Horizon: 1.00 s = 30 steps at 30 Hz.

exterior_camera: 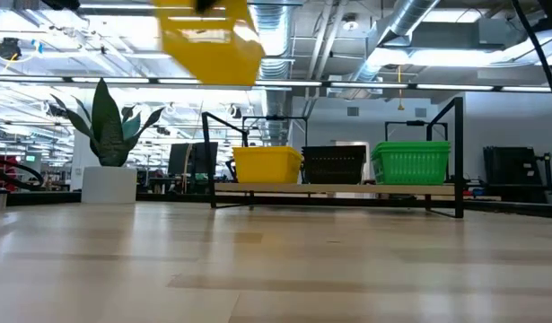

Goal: Stack baskets on shelf by color
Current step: Stack the yellow bin on top of the yellow bin on the shelf

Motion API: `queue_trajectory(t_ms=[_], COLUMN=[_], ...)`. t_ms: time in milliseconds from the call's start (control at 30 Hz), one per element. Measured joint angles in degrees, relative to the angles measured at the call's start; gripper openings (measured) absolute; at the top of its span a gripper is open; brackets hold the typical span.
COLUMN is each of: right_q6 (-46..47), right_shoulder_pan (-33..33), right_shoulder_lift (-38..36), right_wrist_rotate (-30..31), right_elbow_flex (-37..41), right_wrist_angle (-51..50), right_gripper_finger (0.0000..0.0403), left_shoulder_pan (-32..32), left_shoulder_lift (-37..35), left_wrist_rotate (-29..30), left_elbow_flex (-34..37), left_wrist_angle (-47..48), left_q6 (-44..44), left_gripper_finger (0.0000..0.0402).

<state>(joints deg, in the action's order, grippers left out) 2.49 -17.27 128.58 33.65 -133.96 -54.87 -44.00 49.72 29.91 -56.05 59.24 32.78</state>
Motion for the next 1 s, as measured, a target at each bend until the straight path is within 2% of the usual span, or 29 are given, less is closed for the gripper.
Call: queue_trajectory(t_ms=[100,200,367,533,700,833,1000], right_q6=[-2.9,-6.6,-12.9,-15.5,-16.4,-15.0,-13.2], right_shoulder_pan=[3.4,8.2,17.5,24.9,28.5,29.0,26.7], right_shoulder_lift=[-2.9,-4.6,-4.7,-4.7,-4.8,-7.9,-22.8], right_wrist_rotate=[1.7,1.8,-5.8,-15.2,-17.5,-20.4,-17.6], right_elbow_flex=[0.2,0.2,0.3,0.3,2.1,10.7,30.9], right_wrist_angle=[-5.6,-9.0,-9.4,-8.5,-8.2,-10.6,4.8], right_gripper_finger=[0.0003,0.0003,0.0003,0.0003,0.0003,0.0003,0.0003], left_shoulder_pan=[-2.1,-4.5,-6.1,-6.1,-6.1,-6.1,-6.1], left_shoulder_lift=[0.0,-0.9,-3.5,-7.3,-11.9,-15.7,-19.5], left_wrist_rotate=[3.2,7.3,7.7,7.7,10.3,12.0,12.7], left_elbow_flex=[0.5,3.6,13.3,19.9,23.3,24.7,25.8], left_wrist_angle=[-1.1,-6.1,-19.1,-26.2,-28.5,-29.2,-29.4], left_q6=[-0.1,-1.6,-6.7,-6.9,-6.8,-6.7,-7.2], left_gripper_finger=[0.0244,0.0244,0.0244,0.0244,0.0244,0.0244,0.0244])
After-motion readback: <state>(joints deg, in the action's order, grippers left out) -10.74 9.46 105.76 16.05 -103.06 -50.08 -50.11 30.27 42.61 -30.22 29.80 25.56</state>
